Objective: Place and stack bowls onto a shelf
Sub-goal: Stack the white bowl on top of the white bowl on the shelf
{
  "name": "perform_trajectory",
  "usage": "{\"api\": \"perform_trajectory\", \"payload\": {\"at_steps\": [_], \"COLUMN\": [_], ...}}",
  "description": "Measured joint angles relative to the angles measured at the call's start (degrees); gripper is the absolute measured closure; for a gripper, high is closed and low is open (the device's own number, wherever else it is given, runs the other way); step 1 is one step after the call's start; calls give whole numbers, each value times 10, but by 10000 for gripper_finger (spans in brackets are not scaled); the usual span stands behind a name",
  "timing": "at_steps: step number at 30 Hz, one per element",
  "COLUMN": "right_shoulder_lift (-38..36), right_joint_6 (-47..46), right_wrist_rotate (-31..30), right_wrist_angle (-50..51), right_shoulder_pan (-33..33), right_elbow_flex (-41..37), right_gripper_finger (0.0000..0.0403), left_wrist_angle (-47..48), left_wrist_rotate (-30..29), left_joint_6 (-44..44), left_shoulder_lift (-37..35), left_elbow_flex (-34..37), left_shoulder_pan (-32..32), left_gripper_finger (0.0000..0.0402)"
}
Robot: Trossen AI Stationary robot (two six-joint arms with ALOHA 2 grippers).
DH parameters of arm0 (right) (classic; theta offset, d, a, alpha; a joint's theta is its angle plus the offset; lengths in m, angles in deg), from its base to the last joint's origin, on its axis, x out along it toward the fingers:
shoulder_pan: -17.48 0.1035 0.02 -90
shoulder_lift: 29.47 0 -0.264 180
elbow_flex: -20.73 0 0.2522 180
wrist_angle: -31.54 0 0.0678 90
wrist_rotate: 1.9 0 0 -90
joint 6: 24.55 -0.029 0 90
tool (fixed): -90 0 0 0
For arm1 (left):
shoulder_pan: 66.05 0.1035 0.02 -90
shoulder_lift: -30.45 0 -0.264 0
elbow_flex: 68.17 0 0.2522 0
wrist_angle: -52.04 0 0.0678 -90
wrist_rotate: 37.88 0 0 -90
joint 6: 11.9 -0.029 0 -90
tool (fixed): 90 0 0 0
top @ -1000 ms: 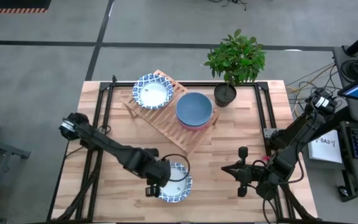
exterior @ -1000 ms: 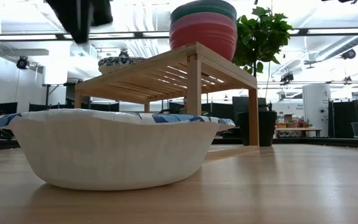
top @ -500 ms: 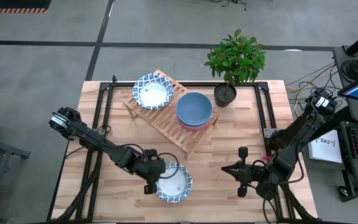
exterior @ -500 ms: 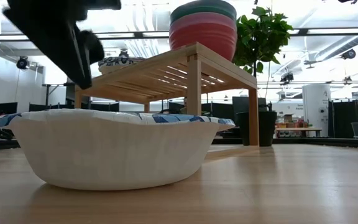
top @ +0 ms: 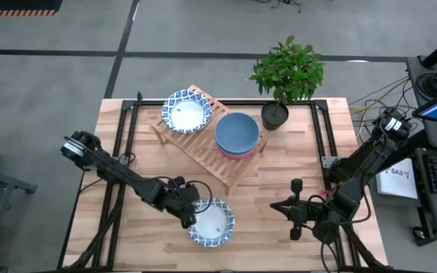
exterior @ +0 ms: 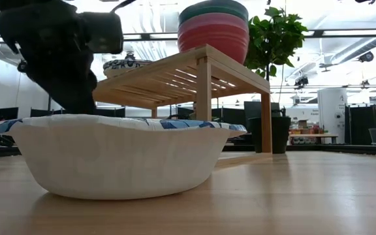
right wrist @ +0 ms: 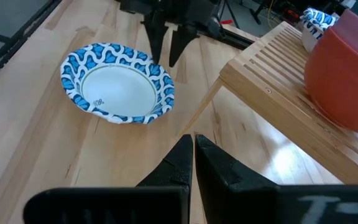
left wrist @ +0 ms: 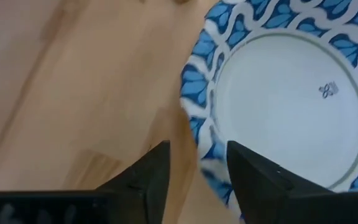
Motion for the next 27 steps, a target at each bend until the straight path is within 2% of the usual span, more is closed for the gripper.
{"api": "perform_trajectory", "payload": {"at_steps": [6,11,16,22,27], "right_shoulder_lift": [0,0,0,0,0], "right_joint_6": [0,0,0,0,0], "right_wrist_rotate": [0,0,0,0,0], "right_wrist_angle": [0,0,0,0,0], "right_shoulder_pan": [-1,-1,-1,-1,-1], "right_elbow_flex": [0,0,-1,-2,-2], "right_gripper_finger": [394,394,394,394,394], "left_wrist_angle": [-25,-31,-36,-37,-30], "left_wrist_rotate": [2,19,31,81,137], "left_joint_6": [7,24,30,30,22], "left_shoulder_lift": [25,40,49,43,18], "left_elbow_flex": [2,2,2,1,-11], "left_shoulder_pan": [0,0,-1,-1,-2], "left_gripper_finger": [232,242,288,387,398]}}
